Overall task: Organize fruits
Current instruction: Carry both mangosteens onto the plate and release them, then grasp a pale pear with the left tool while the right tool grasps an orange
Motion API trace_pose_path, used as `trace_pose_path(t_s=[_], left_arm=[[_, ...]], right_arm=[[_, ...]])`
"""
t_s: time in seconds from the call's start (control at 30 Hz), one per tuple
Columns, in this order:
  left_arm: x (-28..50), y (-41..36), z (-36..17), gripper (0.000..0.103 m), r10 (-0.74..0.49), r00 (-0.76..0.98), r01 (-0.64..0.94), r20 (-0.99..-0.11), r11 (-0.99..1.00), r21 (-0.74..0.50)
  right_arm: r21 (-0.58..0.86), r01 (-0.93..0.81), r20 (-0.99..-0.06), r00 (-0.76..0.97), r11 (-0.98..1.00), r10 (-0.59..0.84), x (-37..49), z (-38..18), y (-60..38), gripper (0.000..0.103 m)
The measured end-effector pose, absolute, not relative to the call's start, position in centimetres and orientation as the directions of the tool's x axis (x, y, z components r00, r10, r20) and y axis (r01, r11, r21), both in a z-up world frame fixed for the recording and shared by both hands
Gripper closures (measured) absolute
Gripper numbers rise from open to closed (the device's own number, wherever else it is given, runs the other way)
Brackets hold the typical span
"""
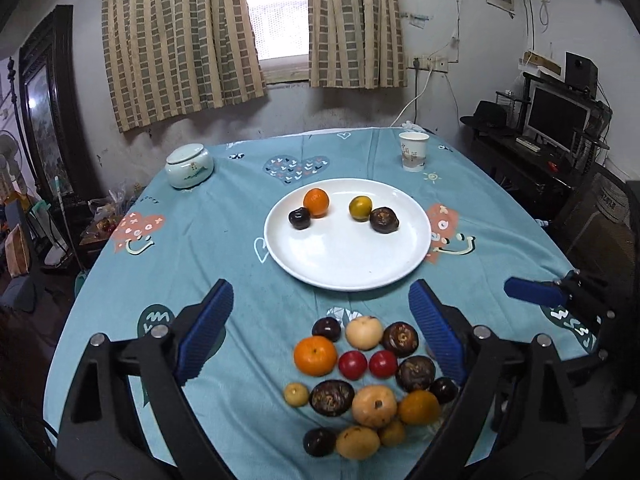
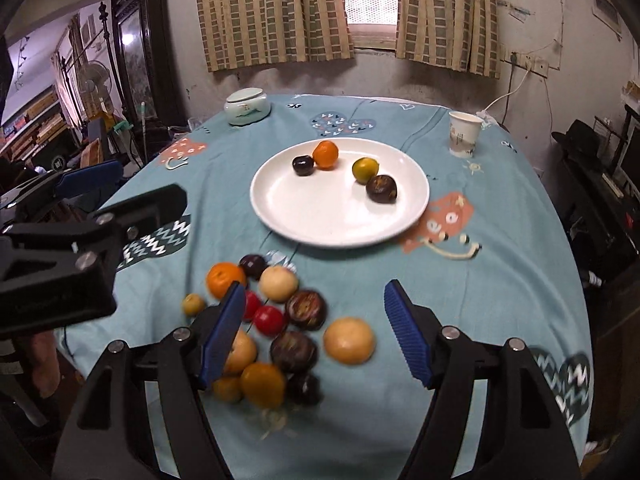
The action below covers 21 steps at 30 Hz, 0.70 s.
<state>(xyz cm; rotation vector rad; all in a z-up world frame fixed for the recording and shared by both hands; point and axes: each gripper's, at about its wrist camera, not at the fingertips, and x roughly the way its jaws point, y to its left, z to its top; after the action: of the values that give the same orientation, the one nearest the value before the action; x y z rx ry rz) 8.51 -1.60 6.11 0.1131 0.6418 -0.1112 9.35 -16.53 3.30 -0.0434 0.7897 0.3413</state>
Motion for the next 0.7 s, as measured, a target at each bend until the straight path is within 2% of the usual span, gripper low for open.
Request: trace_pose_path(t_s=[0.27, 0.3, 0.37, 0.53, 0.7], left_arm=[[4.9, 0.7, 3.0, 0.011, -0.057, 0.786, 0.103, -0.615, 0.994, 0.04], [4.6, 1.4, 2.2, 0.011, -0.052, 0.778, 0.093, -0.626, 0.995, 0.034], [4.0, 2.6, 0.4, 0.011, -0.043, 0.753, 0.074, -0.657, 0.997, 0.021], [3.2, 4.6, -2.7, 0.011, -0.044, 0.704, 0.046, -0.709, 0.999, -0.016], [3.0, 5.1, -3.7, 0.011, -0.025, 0.691, 0.045, -0.723, 0.999, 0.009]], right_arm=[[0.072, -0.298, -0.71, 0.655, 0.952, 0.259, 3.9, 2.2, -17.1, 0.029], [0.078, -0.297, -0.716, 0.647, 0.952, 0.26, 3.5, 1.8, -17.2, 0.027], [0.095, -0.296, -0.732, 0.626, 0.951, 0.268, 3.0, 0.5, -17.2, 0.013], [0.106, -0.316, -0.773, 0.571, 0.943, 0.278, 3.2, -2.6, -15.9, 0.012], [0.093, -0.333, -0.761, 0.585, 0.939, 0.282, 3.2, -3.2, -15.4, 0.012]])
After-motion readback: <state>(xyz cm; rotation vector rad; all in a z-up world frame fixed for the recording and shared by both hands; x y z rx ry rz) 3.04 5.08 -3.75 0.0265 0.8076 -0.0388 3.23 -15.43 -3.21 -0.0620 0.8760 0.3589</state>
